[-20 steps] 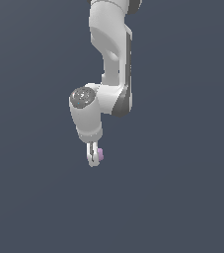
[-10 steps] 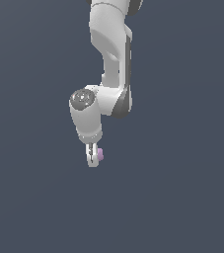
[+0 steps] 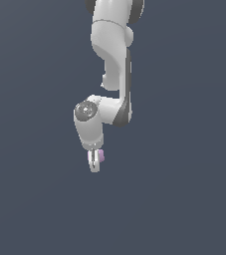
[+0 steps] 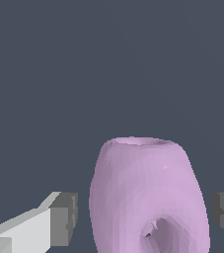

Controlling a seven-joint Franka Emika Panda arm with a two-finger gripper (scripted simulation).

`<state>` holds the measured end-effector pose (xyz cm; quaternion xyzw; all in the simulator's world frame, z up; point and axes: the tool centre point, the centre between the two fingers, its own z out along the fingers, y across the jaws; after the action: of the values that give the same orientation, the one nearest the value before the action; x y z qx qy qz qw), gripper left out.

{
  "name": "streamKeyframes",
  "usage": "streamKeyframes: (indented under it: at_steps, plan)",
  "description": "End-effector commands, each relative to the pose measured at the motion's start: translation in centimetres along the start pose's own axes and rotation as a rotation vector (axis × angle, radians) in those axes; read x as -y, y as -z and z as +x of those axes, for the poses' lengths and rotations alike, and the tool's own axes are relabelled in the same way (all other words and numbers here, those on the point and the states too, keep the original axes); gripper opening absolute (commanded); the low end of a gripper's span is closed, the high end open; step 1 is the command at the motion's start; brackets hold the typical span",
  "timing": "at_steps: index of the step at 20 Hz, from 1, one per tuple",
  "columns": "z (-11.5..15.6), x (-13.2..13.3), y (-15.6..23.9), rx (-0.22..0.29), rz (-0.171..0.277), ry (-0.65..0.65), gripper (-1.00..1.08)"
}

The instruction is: Pick up the object and move it to a goal position.

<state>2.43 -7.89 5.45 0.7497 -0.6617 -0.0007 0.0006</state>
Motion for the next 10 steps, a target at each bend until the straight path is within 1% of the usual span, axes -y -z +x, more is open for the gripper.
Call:
streamKeyframes:
  at_steps: [1,2,3,10]
  plan:
    - [0.02,0.12,-0.33,0.0,0.002,0.0,1.0]
    - [0.03,0.13,-0.34,0.0,0.002,0.0,1.0]
    - [0.03,0.13,-0.34,0.0,0.002,0.0,-1.0]
    - [0.03,0.13,-0.34,0.0,0.002,0.0,-1.0]
